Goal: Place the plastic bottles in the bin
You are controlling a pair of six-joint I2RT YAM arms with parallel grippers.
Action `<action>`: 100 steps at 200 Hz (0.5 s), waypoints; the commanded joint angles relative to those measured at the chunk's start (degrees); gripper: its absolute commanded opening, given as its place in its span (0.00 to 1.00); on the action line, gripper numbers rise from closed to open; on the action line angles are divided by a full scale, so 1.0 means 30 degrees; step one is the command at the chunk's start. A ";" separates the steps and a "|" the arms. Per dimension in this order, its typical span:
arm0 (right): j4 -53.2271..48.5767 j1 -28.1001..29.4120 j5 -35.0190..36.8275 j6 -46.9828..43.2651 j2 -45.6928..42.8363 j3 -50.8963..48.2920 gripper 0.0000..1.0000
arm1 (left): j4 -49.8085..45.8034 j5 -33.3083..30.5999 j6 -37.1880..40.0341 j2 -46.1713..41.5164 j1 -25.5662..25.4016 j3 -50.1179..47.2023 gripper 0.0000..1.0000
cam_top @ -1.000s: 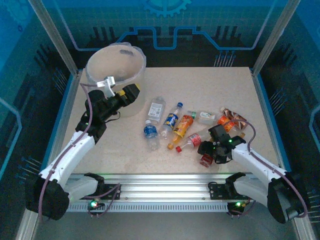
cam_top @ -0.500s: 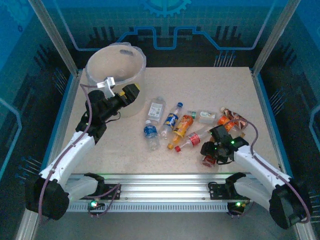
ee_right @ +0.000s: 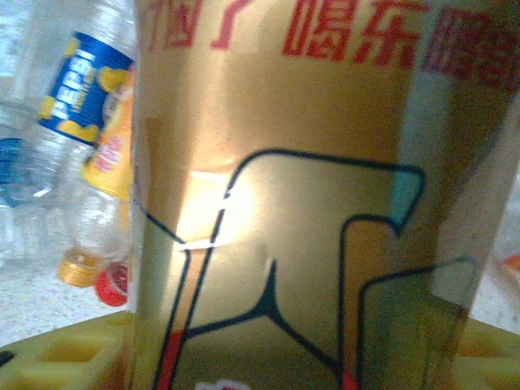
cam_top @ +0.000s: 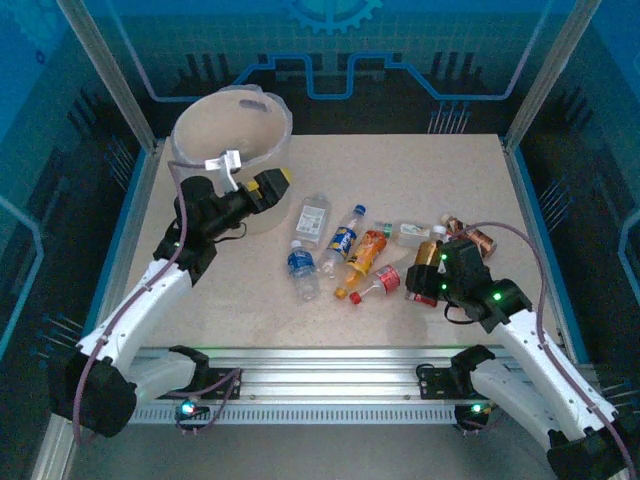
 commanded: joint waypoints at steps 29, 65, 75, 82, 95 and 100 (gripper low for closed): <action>0.6437 0.0677 -0.3701 -0.4689 -0.0684 0.0644 0.46 | -0.2535 0.1146 0.3084 0.0897 -0.2194 0.2781 0.99; 0.9119 0.1246 -0.5609 -0.6606 0.0129 0.1069 0.46 | -0.2883 0.1701 0.4597 0.1980 -0.3972 0.4020 0.99; 0.9644 0.1451 -0.5965 -0.6966 0.0463 0.1236 0.46 | -0.2890 0.1931 0.4973 0.2417 -0.4525 0.4408 0.99; 0.9908 0.1654 -0.6160 -0.7164 0.0700 0.1381 0.46 | -0.2854 0.2111 0.5282 0.2766 -0.4901 0.4733 0.99; 1.0362 0.2100 -0.6421 -0.7503 0.1126 0.1645 0.46 | -0.2847 0.2432 0.5803 0.3431 -0.5592 0.5447 0.99; 1.0525 0.2256 -0.6480 -0.7583 0.1279 0.1742 0.46 | -0.2868 0.2545 0.5982 0.3743 -0.5804 0.5719 0.99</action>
